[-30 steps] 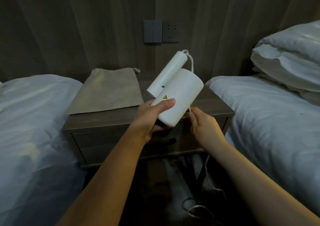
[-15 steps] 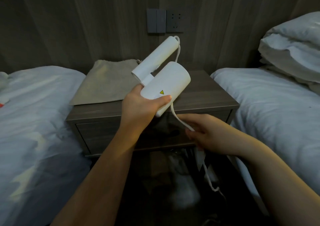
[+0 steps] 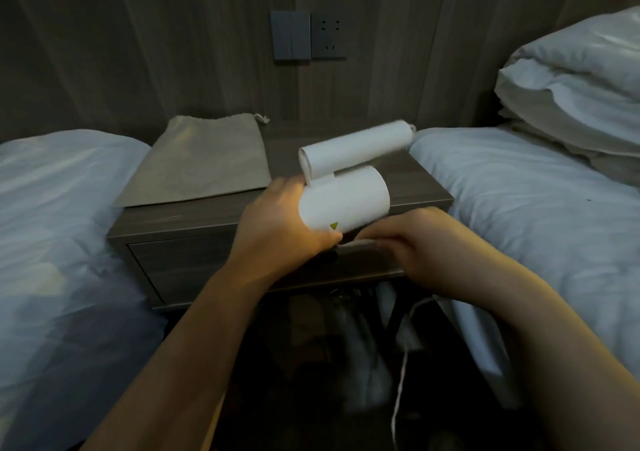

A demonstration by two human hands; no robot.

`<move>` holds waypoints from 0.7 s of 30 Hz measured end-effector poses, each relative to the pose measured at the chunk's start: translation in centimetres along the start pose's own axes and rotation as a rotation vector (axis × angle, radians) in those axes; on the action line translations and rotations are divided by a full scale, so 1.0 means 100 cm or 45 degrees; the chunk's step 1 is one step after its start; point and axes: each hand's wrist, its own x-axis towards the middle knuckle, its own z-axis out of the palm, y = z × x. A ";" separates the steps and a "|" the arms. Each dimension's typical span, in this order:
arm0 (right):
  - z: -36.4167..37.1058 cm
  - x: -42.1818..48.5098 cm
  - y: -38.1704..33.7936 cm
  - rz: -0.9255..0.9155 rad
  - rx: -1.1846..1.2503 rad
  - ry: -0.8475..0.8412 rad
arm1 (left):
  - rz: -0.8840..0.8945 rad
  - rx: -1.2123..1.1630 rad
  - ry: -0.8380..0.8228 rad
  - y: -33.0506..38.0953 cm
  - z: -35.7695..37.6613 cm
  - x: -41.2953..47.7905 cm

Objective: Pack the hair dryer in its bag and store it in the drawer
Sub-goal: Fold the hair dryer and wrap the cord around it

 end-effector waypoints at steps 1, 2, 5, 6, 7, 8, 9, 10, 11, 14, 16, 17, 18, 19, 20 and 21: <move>-0.004 -0.001 0.000 -0.014 0.065 0.051 | 0.053 0.012 -0.066 0.000 -0.002 -0.001; -0.008 -0.003 0.001 -0.032 0.141 0.052 | 0.109 0.034 -0.141 0.000 -0.004 -0.002; -0.015 -0.006 0.006 -0.074 0.243 -0.135 | 0.239 0.030 -0.377 -0.001 -0.006 -0.004; -0.015 -0.006 0.009 -0.079 0.229 -0.157 | 0.263 0.008 -0.445 -0.001 -0.005 -0.005; -0.015 -0.005 0.011 -0.078 0.201 -0.131 | 0.280 -0.011 -0.504 -0.002 -0.003 -0.006; -0.014 -0.003 0.014 -0.055 0.179 -0.072 | 0.284 -0.016 -0.564 -0.002 -0.001 -0.006; -0.013 -0.001 0.017 -0.010 0.169 0.007 | 0.283 -0.006 -0.621 -0.003 0.002 -0.008; -0.012 0.001 0.020 0.057 0.171 0.082 | 0.280 0.015 -0.667 -0.004 0.005 -0.009; -0.010 0.003 0.023 0.139 0.171 0.156 | 0.282 0.028 -0.694 -0.006 0.008 -0.010; -0.004 0.007 0.036 0.372 0.078 0.405 | 0.326 0.020 -0.735 -0.012 0.014 -0.012; -0.001 0.008 0.045 0.459 0.003 0.509 | 0.357 0.054 -0.773 -0.015 0.017 -0.013; 0.000 0.009 0.049 0.473 0.010 0.529 | 0.361 0.072 -0.790 -0.017 0.019 -0.013; 0.001 0.010 0.051 0.482 0.040 0.518 | 0.362 0.080 -0.805 -0.018 0.021 -0.013; 0.001 0.011 0.052 0.482 0.088 0.487 | 0.366 0.075 -0.819 -0.019 0.022 -0.014; 0.002 0.012 0.054 0.474 0.145 0.443 | 0.370 0.060 -0.833 -0.020 0.024 -0.014; 0.002 0.012 0.055 0.458 0.205 0.387 | 0.368 0.037 -0.848 -0.021 0.024 -0.014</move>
